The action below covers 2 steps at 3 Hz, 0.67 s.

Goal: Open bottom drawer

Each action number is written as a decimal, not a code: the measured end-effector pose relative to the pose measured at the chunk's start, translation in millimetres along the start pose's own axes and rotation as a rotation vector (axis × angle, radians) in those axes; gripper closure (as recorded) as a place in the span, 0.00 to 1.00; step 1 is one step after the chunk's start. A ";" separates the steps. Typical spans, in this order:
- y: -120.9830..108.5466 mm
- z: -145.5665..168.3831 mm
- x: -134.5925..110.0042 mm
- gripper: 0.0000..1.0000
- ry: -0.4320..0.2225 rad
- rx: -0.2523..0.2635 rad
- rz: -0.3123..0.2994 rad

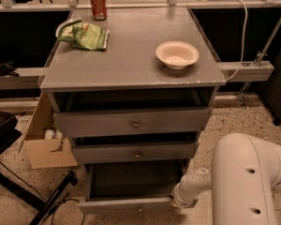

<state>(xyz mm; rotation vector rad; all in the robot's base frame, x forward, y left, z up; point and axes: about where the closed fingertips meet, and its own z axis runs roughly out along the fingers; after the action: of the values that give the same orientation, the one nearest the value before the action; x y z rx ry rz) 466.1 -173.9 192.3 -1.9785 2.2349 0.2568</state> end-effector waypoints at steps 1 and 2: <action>-0.4 -2.4 -0.6 1.00 0.000 0.000 0.000; 18.7 -4.2 4.8 1.00 0.060 -0.079 -0.045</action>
Offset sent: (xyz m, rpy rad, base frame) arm -0.1420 -0.0530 0.0642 -0.4587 0.6718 0.5755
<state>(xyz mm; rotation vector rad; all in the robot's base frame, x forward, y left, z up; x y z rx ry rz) 446.9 -177.2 196.0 -2.1010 2.2468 0.2885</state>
